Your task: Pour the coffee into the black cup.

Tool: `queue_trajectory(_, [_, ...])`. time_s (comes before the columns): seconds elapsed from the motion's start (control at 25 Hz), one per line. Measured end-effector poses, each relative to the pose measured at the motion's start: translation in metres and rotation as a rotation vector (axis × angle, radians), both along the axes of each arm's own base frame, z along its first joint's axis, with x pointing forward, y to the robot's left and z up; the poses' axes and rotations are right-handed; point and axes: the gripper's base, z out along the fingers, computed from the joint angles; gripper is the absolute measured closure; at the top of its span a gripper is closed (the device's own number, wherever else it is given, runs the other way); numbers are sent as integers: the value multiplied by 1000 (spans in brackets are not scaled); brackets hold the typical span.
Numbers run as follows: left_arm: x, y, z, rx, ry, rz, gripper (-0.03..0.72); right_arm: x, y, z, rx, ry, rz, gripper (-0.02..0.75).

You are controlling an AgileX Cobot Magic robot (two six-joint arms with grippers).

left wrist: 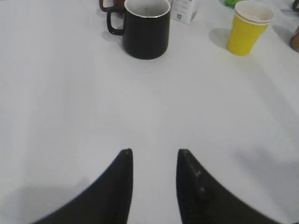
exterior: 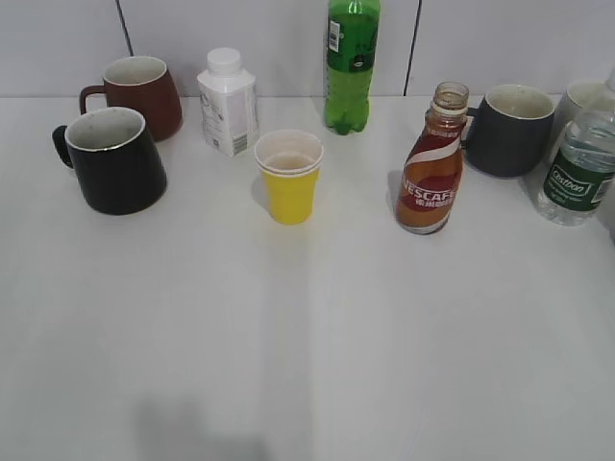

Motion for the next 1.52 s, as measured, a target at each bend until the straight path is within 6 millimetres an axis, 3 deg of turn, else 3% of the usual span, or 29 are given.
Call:
queue_trajectory(1.28, [-1,-4,1,24,-15,-59,444,2,4,-1,9,-20,33,149])
queue_trajectory(1.52, [0,-4,1,25,-14,11,449,1,4,-1,9,-20,-78,149])
